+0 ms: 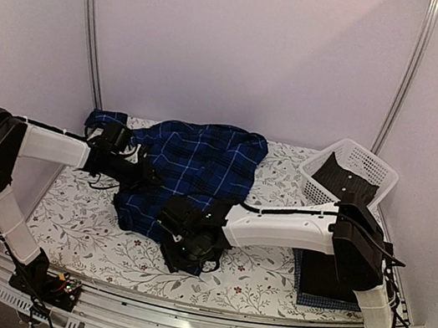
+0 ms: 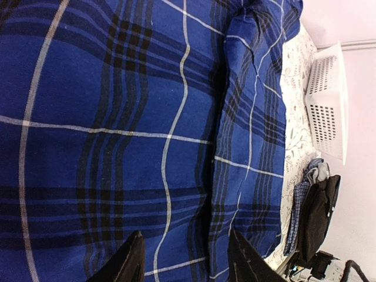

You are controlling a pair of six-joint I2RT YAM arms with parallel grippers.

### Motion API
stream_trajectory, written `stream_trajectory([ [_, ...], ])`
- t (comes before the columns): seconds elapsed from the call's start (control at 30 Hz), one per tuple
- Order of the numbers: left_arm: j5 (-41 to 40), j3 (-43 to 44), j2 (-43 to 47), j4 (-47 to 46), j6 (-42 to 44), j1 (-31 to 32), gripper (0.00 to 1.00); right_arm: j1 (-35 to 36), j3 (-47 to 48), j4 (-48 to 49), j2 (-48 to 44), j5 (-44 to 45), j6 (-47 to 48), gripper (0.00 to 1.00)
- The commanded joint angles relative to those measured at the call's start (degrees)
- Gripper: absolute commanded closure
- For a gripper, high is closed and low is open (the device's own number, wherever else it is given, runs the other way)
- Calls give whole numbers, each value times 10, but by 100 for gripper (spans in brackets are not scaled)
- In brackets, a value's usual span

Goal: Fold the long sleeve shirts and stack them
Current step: Flatten out the crumpled shirt at the center of the board.

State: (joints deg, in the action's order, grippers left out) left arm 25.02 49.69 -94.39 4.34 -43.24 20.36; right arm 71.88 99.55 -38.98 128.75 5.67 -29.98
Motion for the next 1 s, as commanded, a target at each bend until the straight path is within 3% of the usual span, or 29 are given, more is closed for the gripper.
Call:
stream_trajectory([
  [0.0, 4, -3, 5, -17, -4, 14, 52, 8, 1, -25, 40, -6, -10, 31],
  [0.1, 1, 1, -5, -18, -7, 23, 52, 9, -11, -22, 43, -7, -15, 37],
  [0.33, -5, 2, -27, -26, -18, 45, 52, 9, -31, -19, 20, 5, -22, 81],
  [0.43, -7, 3, -35, -29, -20, 53, 53, 7, -30, -19, 9, 6, -20, 92],
  [0.47, -7, 2, -37, -31, -21, 56, 52, 7, -23, -22, 10, 5, -18, 92],
  [0.63, -8, -2, -38, -32, -21, 59, 52, 14, 6, -54, -8, 62, -13, 65],
  [0.97, -2, 2, -47, -31, -9, 60, 53, 42, 100, -103, 21, 122, -6, 53],
])
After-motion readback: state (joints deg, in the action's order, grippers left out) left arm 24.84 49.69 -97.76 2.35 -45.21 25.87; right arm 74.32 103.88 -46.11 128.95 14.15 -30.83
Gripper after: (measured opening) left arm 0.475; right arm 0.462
